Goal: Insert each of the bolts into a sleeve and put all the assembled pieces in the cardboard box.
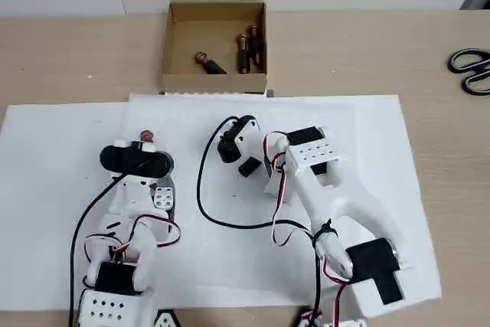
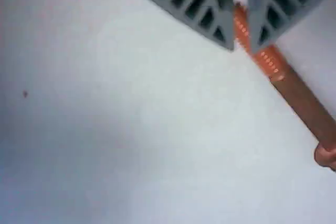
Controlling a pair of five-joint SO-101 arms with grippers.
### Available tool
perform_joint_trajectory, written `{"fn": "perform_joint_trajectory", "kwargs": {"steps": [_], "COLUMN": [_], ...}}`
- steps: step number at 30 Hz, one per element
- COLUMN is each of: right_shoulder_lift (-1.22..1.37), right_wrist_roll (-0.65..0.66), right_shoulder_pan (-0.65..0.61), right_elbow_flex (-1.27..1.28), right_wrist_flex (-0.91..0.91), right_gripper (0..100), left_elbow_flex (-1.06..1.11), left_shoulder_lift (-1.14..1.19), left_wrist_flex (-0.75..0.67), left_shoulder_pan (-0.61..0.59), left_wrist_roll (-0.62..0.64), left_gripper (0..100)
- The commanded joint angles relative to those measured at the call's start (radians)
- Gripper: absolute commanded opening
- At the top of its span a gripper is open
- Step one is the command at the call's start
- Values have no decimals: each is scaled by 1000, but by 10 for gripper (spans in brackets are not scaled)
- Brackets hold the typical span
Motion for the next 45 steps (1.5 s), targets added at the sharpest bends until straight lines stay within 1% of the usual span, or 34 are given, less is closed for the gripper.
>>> {"fn": "perform_joint_trajectory", "kwargs": {"steps": [1,3,8,15,17,21,24,27,29,31,33,35,38,41,45], "right_shoulder_lift": [45,30,-50,-156,-176,-226,-271,-323,-363,-404,-447,-481,-526,-559,-618], "right_wrist_roll": [6,0,-109,-245,-313,-497,-574,-594,-595,-595,-591,-589,-588,-588,-588], "right_shoulder_pan": [1,1,1,8,8,19,61,117,166,222,277,318,358,383,450], "right_elbow_flex": [12,-5,-114,-278,-298,-344,-391,-427,-430,-428,-419,-404,-361,-315,-265], "right_wrist_flex": [-48,-25,77,321,390,512,568,618,638,644,644,644,644,644,644], "right_gripper": [0,8,5,4,4,4,4,4,4,4,4,4,4,4,4], "left_elbow_flex": [-4,-4,-4,-4,-4,-7,-25,-105,-186,-259,-323,-398,-547,-753,-1013], "left_shoulder_lift": [-11,-11,-11,-11,-11,-9,-8,-5,-2,0,18,92,278,502,799], "left_wrist_flex": [-21,-21,-21,-23,-23,-17,32,143,216,264,299,325,333,330,353], "left_shoulder_pan": [-3,-2,3,5,5,5,2,-3,-3,-5,-5,-5,-12,-57,-124], "left_wrist_roll": [-2,-2,-2,-2,2,6,6,6,6,5,0,0,0,5,6], "left_gripper": [6,6,6,7,7,8,8,17,54,89,102,102,103,101,100]}}
